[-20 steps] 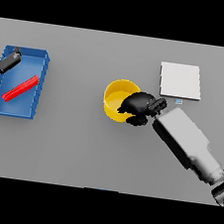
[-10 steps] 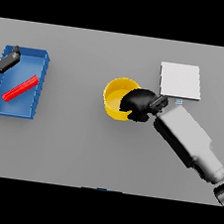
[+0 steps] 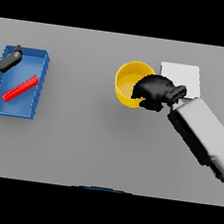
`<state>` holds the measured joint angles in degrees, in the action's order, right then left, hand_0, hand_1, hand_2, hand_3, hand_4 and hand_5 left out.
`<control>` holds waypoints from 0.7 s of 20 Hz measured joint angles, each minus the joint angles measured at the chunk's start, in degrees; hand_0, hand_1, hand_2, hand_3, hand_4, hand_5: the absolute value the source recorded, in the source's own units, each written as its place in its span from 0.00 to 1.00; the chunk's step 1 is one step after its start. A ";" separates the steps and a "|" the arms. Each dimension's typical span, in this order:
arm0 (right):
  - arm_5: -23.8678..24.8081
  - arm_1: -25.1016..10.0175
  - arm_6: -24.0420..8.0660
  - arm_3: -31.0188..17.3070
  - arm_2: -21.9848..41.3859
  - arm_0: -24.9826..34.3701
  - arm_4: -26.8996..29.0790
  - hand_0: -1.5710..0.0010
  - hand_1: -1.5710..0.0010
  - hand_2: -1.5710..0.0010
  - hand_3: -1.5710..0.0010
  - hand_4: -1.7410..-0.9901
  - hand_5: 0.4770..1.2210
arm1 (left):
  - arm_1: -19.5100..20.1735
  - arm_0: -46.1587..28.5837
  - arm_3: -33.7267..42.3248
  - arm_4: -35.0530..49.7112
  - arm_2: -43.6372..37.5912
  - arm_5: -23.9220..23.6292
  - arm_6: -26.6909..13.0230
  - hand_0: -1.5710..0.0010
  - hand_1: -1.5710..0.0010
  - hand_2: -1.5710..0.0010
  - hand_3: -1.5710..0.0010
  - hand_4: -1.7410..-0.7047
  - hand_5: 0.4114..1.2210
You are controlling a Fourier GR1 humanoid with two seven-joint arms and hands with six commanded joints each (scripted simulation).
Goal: Pick up the red beaker and tilt it to pour out 1 green nut into yellow bowl. Pick up the yellow bowl and place it on the metallic measuring scale.
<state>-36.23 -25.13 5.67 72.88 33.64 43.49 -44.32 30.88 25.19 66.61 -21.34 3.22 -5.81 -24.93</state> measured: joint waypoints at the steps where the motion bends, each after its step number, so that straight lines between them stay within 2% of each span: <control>1: 0.44 -0.45 0.26 -0.28 -0.60 -0.01 0.08 0.00 0.00 0.08 0.12 0.00 1.00 | 0.17 -0.06 -0.07 0.54 -0.45 0.23 0.10 1.00 1.00 1.00 1.00 0.96 0.35; 2: 0.58 -1.12 0.87 -0.28 -1.35 -0.02 0.45 0.00 0.00 0.07 0.14 0.00 1.00 | 0.41 -0.45 0.58 0.62 -0.50 0.37 0.13 1.00 1.00 1.00 1.00 0.96 0.36; 4: 0.77 -1.30 -0.87 -1.46 -2.89 0.46 0.44 0.00 0.00 0.06 0.18 0.00 1.00 | 0.70 -0.32 0.84 0.43 -0.50 0.48 -0.60 1.00 1.00 1.00 1.00 0.96 0.36; 6: 2.29 -2.86 0.25 -2.83 -4.25 1.12 0.22 0.00 0.00 0.04 0.21 0.00 1.00 | 0.73 -0.87 1.62 0.57 -0.43 0.74 -0.69 1.00 1.00 1.00 1.00 0.96 0.37; 9: 5.42 -5.09 0.89 -6.86 -6.26 1.84 -0.52 0.00 0.00 0.02 0.23 0.00 1.00 | 0.81 -0.75 1.66 0.51 -0.37 1.03 -1.26 1.00 1.00 1.00 1.00 0.96 0.37; 12: 7.90 -6.83 2.96 -10.46 -8.63 2.73 -0.24 0.00 0.00 0.04 0.25 0.00 1.00 | 0.87 -0.83 1.12 0.81 -0.46 1.57 -1.03 1.00 1.00 1.00 1.00 0.97 0.35; 14: 9.99 -6.58 3.17 -15.14 -9.53 3.57 -0.78 0.00 0.00 0.04 0.25 0.00 1.00 | 0.55 -0.44 1.46 0.20 -0.17 0.94 -1.62 1.00 1.00 1.00 1.00 0.97 0.35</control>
<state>-26.24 -31.71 8.84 57.74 24.11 47.07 -45.10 31.43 24.75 68.07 -21.14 3.05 -4.87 -26.55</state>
